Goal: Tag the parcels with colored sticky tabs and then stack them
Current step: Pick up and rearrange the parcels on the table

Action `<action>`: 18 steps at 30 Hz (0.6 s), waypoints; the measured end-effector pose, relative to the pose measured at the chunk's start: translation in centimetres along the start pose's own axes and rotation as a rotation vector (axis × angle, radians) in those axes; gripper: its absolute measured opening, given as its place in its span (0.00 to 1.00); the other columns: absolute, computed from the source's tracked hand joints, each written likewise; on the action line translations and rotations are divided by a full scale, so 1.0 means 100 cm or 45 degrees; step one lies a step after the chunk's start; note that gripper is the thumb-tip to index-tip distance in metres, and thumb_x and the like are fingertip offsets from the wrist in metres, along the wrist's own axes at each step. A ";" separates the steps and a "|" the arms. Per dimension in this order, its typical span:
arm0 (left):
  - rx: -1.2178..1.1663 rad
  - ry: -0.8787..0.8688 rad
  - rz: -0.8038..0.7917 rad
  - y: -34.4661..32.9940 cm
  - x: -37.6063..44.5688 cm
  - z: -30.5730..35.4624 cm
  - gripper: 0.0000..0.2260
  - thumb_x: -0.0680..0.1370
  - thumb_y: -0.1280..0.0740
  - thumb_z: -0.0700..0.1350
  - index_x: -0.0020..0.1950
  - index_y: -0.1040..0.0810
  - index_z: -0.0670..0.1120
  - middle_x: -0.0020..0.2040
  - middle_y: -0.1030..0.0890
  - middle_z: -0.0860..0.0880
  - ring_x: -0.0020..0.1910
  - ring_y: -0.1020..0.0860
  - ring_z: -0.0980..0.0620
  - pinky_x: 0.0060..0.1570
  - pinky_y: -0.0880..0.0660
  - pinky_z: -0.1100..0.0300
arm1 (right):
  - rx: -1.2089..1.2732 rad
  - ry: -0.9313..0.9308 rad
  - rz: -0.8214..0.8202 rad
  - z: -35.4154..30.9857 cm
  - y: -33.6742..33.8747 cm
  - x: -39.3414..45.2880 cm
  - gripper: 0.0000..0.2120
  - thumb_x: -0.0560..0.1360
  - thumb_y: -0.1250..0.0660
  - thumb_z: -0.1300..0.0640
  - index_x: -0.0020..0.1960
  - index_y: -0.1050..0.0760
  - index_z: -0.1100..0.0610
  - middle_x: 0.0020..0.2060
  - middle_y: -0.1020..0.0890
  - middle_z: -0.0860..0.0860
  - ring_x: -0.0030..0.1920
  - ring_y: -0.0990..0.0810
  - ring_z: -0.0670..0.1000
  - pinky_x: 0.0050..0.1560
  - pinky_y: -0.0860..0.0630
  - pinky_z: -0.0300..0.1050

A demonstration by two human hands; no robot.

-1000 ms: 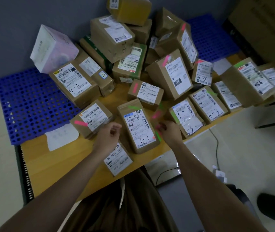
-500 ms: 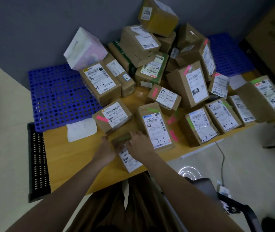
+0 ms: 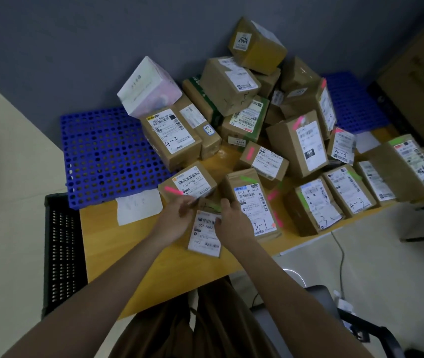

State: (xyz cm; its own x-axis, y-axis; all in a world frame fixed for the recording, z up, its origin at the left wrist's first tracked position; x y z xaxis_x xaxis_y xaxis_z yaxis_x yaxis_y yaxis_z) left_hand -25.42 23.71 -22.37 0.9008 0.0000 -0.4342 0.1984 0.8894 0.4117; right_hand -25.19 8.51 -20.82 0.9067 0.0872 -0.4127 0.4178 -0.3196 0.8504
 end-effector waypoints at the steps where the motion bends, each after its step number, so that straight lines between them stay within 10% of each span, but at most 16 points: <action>1: 0.013 -0.022 0.093 0.008 0.006 0.003 0.12 0.80 0.38 0.40 0.63 0.26 0.47 0.61 0.23 0.49 0.60 0.26 0.52 0.51 0.32 0.65 | 0.006 0.036 0.039 -0.004 0.005 0.004 0.18 0.79 0.39 0.58 0.67 0.37 0.59 0.63 0.32 0.59 0.54 0.23 0.60 0.44 0.31 0.45; 7: -0.018 -0.051 0.341 0.056 0.062 0.030 0.12 0.80 0.39 0.40 0.64 0.29 0.41 0.51 0.27 0.48 0.40 0.29 0.60 0.35 0.31 0.72 | 0.077 0.274 0.168 -0.037 0.024 0.067 0.20 0.78 0.37 0.55 0.68 0.33 0.58 0.64 0.31 0.58 0.62 0.29 0.60 0.59 0.29 0.54; 14: -0.205 0.238 0.393 0.078 0.109 0.039 0.13 0.81 0.39 0.44 0.63 0.30 0.41 0.56 0.26 0.49 0.55 0.27 0.49 0.49 0.32 0.58 | 0.251 0.252 0.045 -0.066 0.041 0.145 0.36 0.78 0.37 0.56 0.78 0.54 0.59 0.77 0.48 0.56 0.76 0.51 0.60 0.74 0.48 0.56; 18: -0.354 0.375 0.354 0.069 0.123 0.034 0.16 0.81 0.39 0.47 0.65 0.32 0.41 0.56 0.26 0.47 0.50 0.30 0.51 0.48 0.35 0.58 | 0.357 0.206 -0.060 -0.066 0.044 0.166 0.35 0.77 0.37 0.58 0.78 0.52 0.56 0.72 0.36 0.58 0.71 0.37 0.60 0.69 0.34 0.60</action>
State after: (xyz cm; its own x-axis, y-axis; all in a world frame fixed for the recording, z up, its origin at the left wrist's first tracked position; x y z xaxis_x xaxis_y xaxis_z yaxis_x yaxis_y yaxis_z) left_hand -11.68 28.31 -22.08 0.7497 0.3481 -0.5628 -0.1808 0.9259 0.3318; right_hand -7.96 14.80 -21.75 0.8935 0.2496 -0.3733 0.4478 -0.5572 0.6993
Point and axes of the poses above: each hand's wrist, its own x-axis towards the middle knuckle, its own y-axis out of the back of the hand, z = x × y, the point moved 2 cm from there along x, towards the middle knuckle
